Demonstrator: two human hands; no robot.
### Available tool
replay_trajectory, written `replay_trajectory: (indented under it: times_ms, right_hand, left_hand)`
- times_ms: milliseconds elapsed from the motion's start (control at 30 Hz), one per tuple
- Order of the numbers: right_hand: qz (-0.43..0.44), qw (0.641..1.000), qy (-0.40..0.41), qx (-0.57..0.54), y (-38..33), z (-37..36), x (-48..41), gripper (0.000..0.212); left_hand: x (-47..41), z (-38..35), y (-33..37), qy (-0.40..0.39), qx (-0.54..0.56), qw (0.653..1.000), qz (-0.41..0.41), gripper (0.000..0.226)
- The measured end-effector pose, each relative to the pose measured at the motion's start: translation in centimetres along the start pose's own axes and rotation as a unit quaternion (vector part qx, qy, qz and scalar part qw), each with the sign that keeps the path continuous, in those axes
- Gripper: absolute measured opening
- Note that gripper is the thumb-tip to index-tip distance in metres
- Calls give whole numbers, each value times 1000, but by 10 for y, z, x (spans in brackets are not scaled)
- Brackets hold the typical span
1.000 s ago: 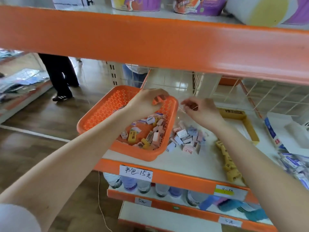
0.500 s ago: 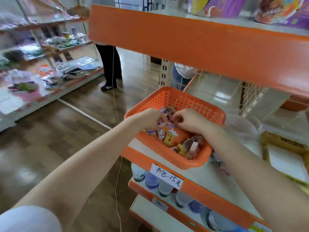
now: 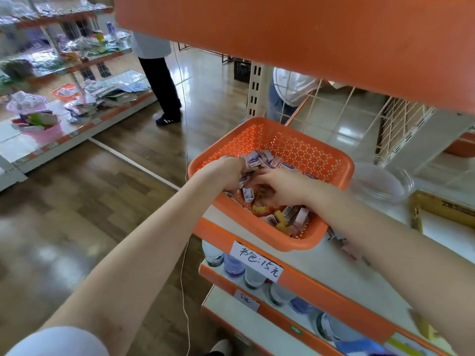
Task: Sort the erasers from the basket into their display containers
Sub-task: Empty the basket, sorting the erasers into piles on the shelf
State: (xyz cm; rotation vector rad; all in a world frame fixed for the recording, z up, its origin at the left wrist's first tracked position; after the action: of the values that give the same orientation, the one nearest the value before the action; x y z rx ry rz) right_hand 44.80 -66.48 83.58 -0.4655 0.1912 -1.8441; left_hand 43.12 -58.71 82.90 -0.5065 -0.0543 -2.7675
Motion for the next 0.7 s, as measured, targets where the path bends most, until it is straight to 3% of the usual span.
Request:
replay_trajectory:
  times_ms: [300, 567, 700]
  right_hand:
    - [25, 999, 12, 22, -2, -1, 0, 20]
    - [30, 998, -46, -9, -7, -13, 1, 45]
    - [33, 998, -51, 34, -9, -15, -1, 30]
  left_hand:
    - [4, 5, -2, 31, 9, 999, 3, 37]
    - [7, 11, 5, 48, 21, 998, -35, 36]
    - [8, 12, 3, 51, 44, 997, -36, 46]
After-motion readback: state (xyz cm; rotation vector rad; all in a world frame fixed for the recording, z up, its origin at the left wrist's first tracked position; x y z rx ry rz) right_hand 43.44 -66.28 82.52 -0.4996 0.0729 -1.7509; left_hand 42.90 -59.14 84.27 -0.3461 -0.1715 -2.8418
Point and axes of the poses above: each hand's wrist, its own x-axis away from the middle knuckle, its own z-axis out of the back of the hand, y = z × x, the point moved 10 cm from there along -x, towards the middle knuckle, and after that the axes turned 6 degrees about -x, right-handed, at the moved point
